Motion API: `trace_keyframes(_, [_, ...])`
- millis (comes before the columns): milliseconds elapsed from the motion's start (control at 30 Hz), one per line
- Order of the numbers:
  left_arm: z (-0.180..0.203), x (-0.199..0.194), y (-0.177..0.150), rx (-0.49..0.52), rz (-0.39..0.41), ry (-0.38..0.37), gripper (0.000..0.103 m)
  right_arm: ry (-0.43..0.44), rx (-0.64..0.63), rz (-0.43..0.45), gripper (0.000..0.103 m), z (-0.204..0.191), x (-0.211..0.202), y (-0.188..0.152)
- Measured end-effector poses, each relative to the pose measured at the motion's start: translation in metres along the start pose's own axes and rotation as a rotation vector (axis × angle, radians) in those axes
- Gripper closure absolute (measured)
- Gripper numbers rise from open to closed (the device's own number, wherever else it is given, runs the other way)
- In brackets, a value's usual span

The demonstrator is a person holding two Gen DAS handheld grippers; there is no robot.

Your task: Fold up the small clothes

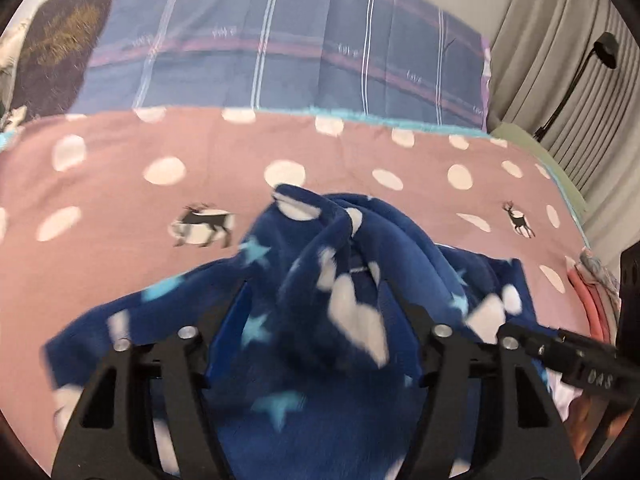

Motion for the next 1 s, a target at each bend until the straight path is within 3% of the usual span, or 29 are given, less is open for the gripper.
trace_keyframes(33, [0.002,0.011,0.0,0.002,-0.015,-0.003,0.094,0.006,0.012,-0.003,0.059,-0.001,0.007,0.003])
trace_keyframes(67, [0.001,0.012,-0.001,-0.016,-0.02,0.001,0.096,0.007,0.022,-0.002,0.059,-0.001,0.012,0.006])
trace_keyframes(133, [-0.006,-0.003,-0.003,-0.049,0.032,-0.01,0.096,0.006,0.03,0.0,0.059,-0.001,0.02,0.01])
trace_keyframes(200, [-0.026,-0.018,-0.017,-0.042,0.063,0.052,0.096,0.007,0.035,0.008,0.059,-0.001,0.021,0.011])
trace_keyframes(300, [-0.059,-0.005,-0.058,-0.083,-0.013,0.044,0.094,0.014,0.01,0.03,0.058,-0.002,0.02,0.009])
trace_keyframes(367, [-0.061,-0.003,-0.068,-0.111,-0.015,0.022,0.094,-0.008,-0.005,0.05,0.058,-0.003,0.024,0.01])
trace_keyframes(467, [-0.056,-0.014,-0.057,-0.061,-0.026,0.091,0.089,-0.017,-0.004,0.096,0.057,-0.012,0.023,0.013])
trace_keyframes(567, [-0.054,-0.043,-0.031,-0.036,0.068,0.137,0.089,0.008,-0.042,0.131,0.06,-0.03,0.02,0.015])
trace_keyframes(667, [-0.042,-0.057,-0.007,-0.06,0.159,0.075,0.09,0.023,-0.084,0.104,0.081,-0.041,0.028,0.013])
trace_keyframes(733, [-0.035,-0.031,-0.014,-0.049,0.092,0.056,0.09,-0.039,-0.068,0.043,0.084,-0.031,0.048,0.007])
trace_keyframes(800, [-0.042,0.021,-0.046,-0.005,-0.088,0.136,0.089,-0.085,-0.043,-0.013,0.088,-0.015,0.07,-0.003])
trace_keyframes(833, [-0.043,0.036,-0.057,0.025,-0.088,0.153,0.089,-0.091,-0.067,0.004,0.088,-0.013,0.074,-0.005])
trace_keyframes(867, [-0.04,0.033,-0.054,0.046,-0.052,0.165,0.091,-0.109,-0.124,0.032,0.088,-0.016,0.073,-0.007])
trace_keyframes(1000, [-0.035,0.012,-0.05,0.122,-0.061,0.236,0.088,-0.258,-0.314,0.132,0.087,-0.029,0.069,-0.017])
Point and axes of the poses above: each gripper's, at about its wrist camera, not at the fingertips, and x roughly the way its jaws point, z to its right, y to its top, the point moved 10 cm from there along x, roughly the way its jaws point, and after that the axes turned 10 degrees about x, right-handed, at the moved point
